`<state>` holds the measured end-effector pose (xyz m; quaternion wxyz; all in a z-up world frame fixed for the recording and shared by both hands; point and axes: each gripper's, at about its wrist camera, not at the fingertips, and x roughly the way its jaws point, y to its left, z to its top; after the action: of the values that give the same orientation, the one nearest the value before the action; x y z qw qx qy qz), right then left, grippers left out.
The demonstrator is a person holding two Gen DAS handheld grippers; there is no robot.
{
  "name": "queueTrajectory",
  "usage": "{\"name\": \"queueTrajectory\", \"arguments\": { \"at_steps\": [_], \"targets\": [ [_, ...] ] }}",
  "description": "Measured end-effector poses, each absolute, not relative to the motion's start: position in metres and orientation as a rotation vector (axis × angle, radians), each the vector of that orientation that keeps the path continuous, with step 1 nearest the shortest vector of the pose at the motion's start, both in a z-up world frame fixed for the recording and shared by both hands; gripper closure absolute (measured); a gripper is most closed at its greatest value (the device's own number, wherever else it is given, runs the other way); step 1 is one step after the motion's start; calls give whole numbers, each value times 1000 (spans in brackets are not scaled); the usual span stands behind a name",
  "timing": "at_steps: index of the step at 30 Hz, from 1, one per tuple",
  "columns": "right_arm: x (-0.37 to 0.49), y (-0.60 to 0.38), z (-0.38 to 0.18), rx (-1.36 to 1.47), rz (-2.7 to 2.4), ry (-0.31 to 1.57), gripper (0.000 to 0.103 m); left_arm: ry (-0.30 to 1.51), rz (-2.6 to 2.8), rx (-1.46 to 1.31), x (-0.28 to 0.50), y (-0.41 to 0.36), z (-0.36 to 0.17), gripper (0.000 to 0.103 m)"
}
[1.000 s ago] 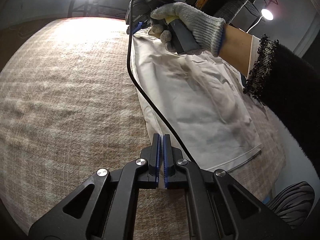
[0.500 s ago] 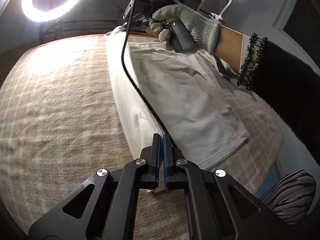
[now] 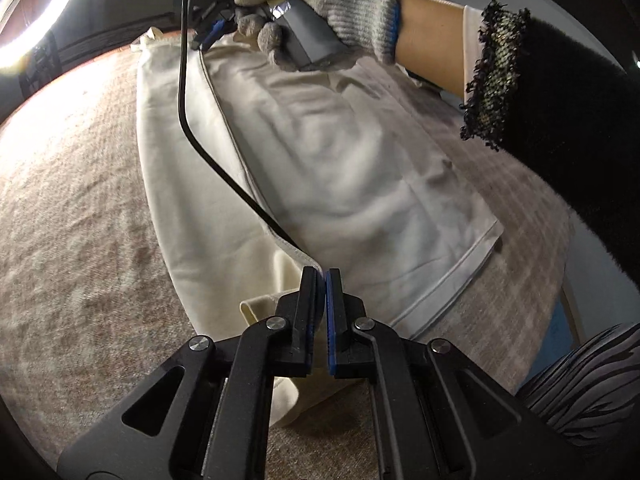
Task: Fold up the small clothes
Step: 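Fold the camisole side lengthwise toward its middle with the left tool, then release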
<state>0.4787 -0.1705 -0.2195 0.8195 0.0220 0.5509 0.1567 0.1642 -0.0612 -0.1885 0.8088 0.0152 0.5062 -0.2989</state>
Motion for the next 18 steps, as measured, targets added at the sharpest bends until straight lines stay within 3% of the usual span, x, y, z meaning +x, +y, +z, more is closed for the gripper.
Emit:
{"name": "queueTrajectory", "arguments": {
  "at_steps": [2,3,6,18],
  "targets": [
    [478,-176,-218,59,323,1159,72,1087,-638,21,165,-60,-189,92],
    [477,-180,-216,66,319,1147,66,1080,-644,11,163,-57,-186,89],
    [468,-198,-196,90,311,1107,66,1041,-656,12,155,-45,-171,74],
    [375,-295,-102,241,300,920,59,878,-530,44,136,7,-101,74]
  ]
}}
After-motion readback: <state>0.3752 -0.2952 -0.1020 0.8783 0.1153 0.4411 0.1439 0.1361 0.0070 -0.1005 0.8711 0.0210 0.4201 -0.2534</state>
